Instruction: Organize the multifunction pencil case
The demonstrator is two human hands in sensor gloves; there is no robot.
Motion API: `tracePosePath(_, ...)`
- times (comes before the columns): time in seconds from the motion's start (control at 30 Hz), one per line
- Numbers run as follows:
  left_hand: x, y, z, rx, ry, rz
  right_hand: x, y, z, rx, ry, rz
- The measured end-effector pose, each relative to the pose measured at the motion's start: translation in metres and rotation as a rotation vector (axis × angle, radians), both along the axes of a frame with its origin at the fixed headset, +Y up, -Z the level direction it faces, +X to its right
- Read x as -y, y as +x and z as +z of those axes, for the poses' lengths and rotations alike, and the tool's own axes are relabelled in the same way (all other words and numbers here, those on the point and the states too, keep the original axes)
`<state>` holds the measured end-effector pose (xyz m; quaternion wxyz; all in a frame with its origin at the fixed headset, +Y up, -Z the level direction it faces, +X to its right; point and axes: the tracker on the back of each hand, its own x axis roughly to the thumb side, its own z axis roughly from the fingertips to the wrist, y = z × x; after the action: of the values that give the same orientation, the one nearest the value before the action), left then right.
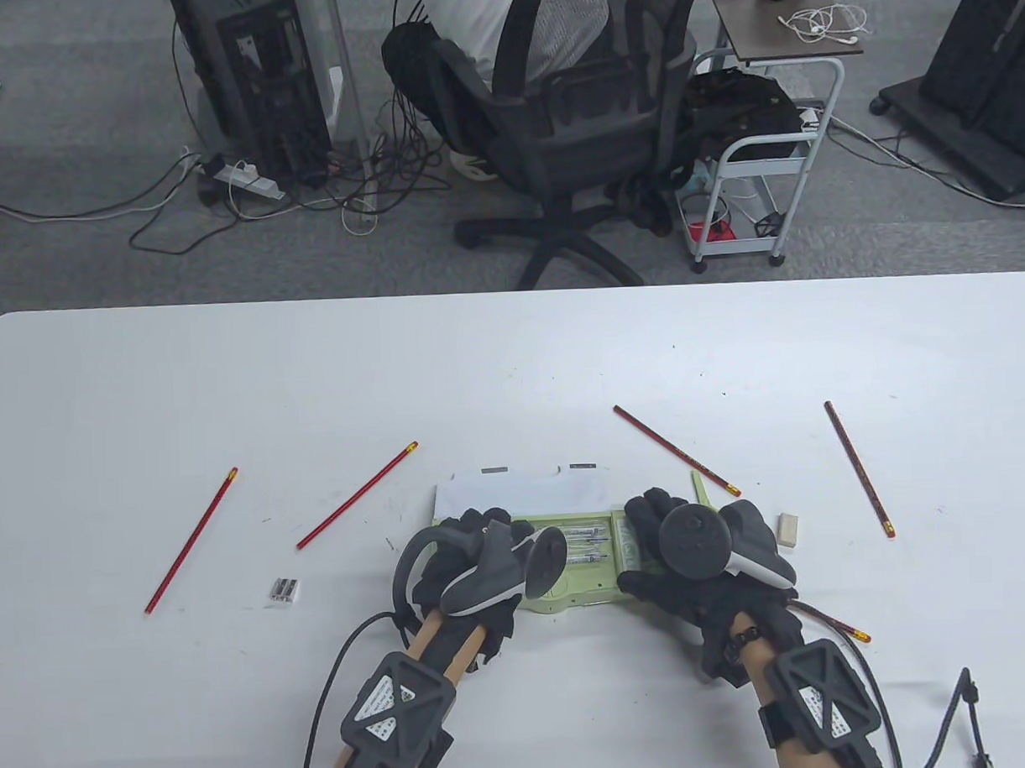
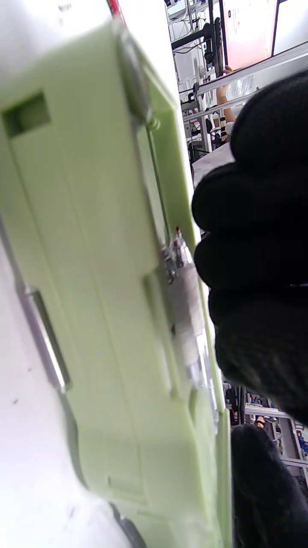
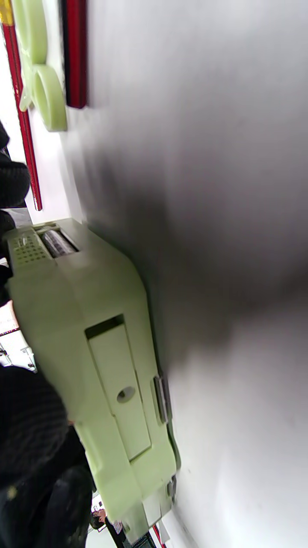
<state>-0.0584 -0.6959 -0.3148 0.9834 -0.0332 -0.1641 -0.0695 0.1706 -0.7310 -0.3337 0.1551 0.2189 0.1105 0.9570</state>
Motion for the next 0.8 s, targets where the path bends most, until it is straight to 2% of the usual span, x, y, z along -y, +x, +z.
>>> tracePosePath(0.2,-0.017,-0.033,0.005,-0.050,0.029,0.062,0.000,0.000,0.000,-0.001,-0.002,0.007)
tracePosePath(0.53,-0.050,-0.128,0.022,-0.246,0.068,0.158,0.000,-0.001,0.000,-0.001,-0.001,0.013)
tracePosePath(0.67,-0.046,-0.167,0.027,-0.355,0.041,0.149,0.000,-0.001,0.000,-0.001,-0.001,0.013)
tracePosePath(0.8,-0.027,-0.194,0.031,-0.440,0.003,0.139,0.000,-0.001,0.000,-0.001,-0.001,0.013)
